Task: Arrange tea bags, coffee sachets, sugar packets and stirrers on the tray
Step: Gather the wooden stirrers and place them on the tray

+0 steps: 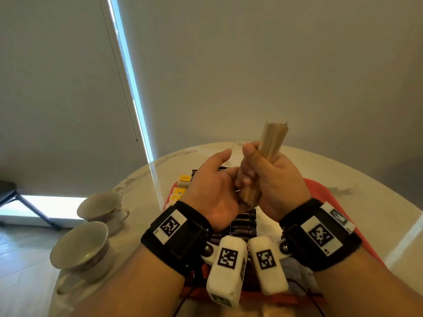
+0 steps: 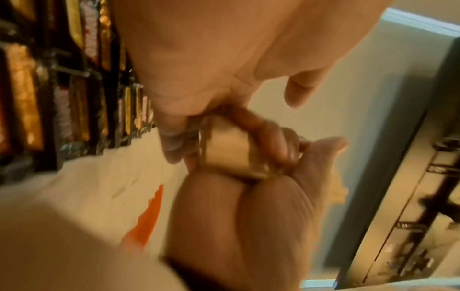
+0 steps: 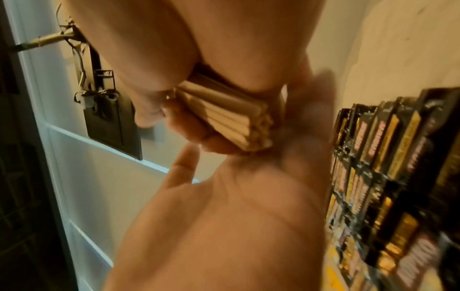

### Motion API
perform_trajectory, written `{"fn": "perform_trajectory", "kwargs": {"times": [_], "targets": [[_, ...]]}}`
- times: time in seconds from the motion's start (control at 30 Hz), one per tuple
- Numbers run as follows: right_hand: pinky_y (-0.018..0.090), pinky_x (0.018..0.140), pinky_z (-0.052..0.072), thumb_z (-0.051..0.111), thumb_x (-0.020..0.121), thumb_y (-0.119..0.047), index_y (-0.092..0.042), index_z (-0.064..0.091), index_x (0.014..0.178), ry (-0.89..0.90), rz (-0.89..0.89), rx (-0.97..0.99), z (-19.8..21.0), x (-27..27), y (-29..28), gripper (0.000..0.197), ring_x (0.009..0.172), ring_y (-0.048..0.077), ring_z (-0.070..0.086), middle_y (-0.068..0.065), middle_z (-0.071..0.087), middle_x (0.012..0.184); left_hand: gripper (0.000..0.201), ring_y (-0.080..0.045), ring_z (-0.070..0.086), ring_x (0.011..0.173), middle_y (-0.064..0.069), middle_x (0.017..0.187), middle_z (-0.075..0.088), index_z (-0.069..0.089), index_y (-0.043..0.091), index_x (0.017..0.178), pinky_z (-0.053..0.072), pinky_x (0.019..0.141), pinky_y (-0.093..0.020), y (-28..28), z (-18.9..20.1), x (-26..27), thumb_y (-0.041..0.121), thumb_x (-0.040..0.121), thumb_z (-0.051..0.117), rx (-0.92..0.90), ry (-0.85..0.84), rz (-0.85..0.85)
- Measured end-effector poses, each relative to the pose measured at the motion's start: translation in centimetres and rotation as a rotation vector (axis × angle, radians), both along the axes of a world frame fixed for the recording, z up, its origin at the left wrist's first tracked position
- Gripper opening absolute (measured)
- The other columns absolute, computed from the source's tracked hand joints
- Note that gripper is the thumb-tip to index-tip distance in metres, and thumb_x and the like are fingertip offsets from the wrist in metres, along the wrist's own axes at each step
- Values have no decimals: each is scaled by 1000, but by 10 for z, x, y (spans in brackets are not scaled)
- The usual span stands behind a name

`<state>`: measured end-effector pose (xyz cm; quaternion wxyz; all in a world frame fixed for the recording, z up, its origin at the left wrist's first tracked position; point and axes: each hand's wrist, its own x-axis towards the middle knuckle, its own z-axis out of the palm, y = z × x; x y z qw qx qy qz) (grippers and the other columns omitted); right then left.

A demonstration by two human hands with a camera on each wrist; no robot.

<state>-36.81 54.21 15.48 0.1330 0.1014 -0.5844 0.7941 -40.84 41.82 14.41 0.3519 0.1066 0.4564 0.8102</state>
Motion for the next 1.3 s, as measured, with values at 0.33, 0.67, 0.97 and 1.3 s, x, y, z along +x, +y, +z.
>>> {"fn": "perform_trajectory", "kwargs": {"times": [0.33, 0.67, 0.97, 1.3], "targets": [[28, 47, 47, 72, 91, -12, -4, 65, 105, -196, 349, 574, 13, 12, 9, 18, 50, 21, 49, 26, 58, 79, 65, -25, 61, 133, -4, 136, 69, 76, 24, 119, 48, 111, -54, -18, 28, -1, 61, 67, 88, -195, 690, -63], [28, 55, 57, 82, 77, -40, -2, 68, 106, -344, 295, 196, 26, 16, 16, 50, 65, 21, 66, 16, 68, 86, 46, -36, 72, 117, -9, 86, 75, 57, 7, 73, 50, 108, -61, -11, 44, 8, 50, 87, 63, 100, 666, 253], [16, 36, 36, 60, 90, -58, -11, 67, 109, -535, 185, -176, 22, 9, 14, 51, 50, 10, 48, 5, 60, 79, 21, -53, 67, 103, -40, 116, 62, 76, 39, 76, 51, 96, -73, -4, 45, 12, 58, 85, 69, 18, 938, 307], [16, 33, 23, 67, 93, -26, -7, 67, 104, -450, -65, -139, 15, 4, 10, 23, 42, 6, 34, 3, 52, 68, 23, -28, 75, 101, -10, 108, 75, 66, 13, 99, 60, 92, -54, -5, 46, 4, 3, 85, 82, -39, 1138, 471]]}}
